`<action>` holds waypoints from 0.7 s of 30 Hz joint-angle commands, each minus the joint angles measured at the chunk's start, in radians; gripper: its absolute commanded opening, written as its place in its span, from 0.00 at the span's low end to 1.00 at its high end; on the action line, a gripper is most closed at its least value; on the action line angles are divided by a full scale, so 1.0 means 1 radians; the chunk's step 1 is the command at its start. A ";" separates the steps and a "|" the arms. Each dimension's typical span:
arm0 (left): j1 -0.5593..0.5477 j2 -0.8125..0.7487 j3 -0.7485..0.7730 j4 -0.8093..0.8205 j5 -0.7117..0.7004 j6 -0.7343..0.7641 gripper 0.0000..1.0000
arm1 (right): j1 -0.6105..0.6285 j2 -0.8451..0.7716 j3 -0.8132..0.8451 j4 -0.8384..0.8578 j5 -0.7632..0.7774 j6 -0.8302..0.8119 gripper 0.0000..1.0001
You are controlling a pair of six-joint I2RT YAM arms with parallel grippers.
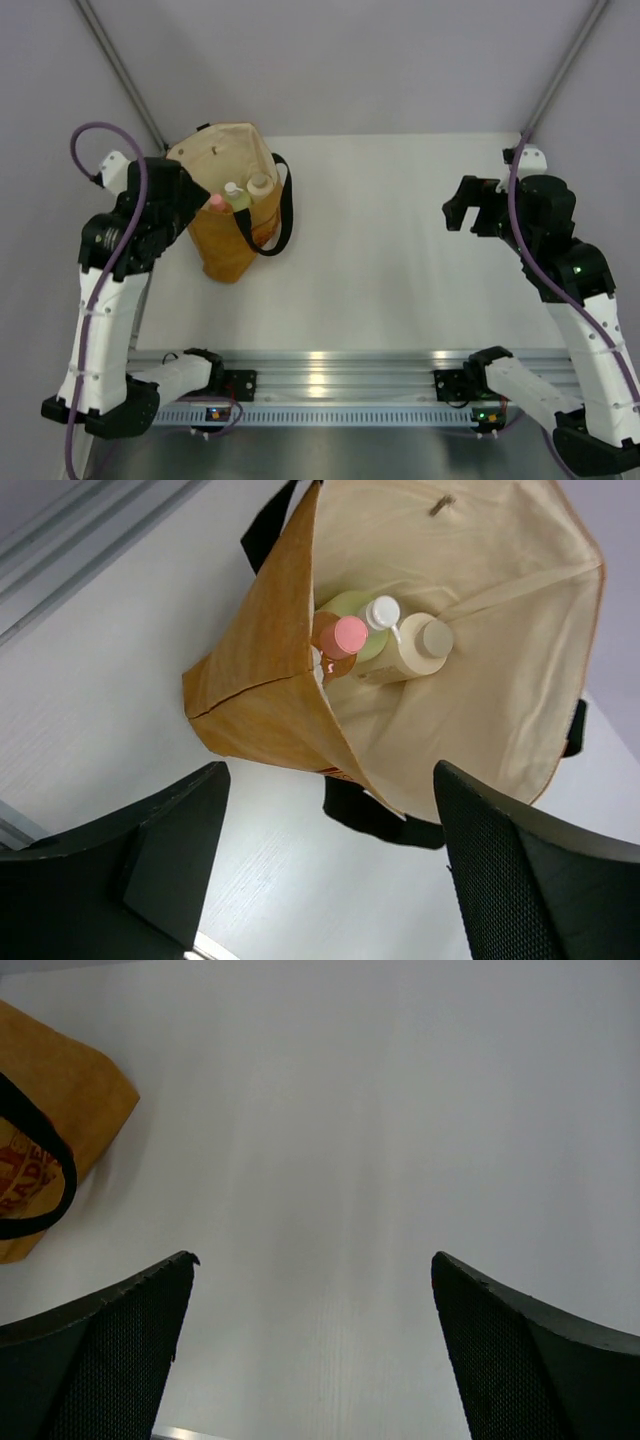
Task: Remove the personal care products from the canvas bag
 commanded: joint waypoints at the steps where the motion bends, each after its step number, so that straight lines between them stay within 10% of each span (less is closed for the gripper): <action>1: 0.003 0.098 0.021 0.017 0.039 -0.040 0.86 | 0.001 0.007 -0.004 -0.008 -0.070 -0.009 0.99; 10: 0.001 0.118 -0.155 0.153 0.095 -0.020 0.63 | 0.000 0.041 -0.032 0.013 -0.188 -0.002 0.99; 15: 0.001 0.095 -0.229 0.163 0.160 -0.052 0.19 | 0.000 0.053 -0.029 0.047 -0.250 0.006 0.99; 21: 0.001 0.010 -0.370 0.195 0.210 -0.077 0.00 | 0.064 0.122 0.006 0.165 -0.368 0.074 0.94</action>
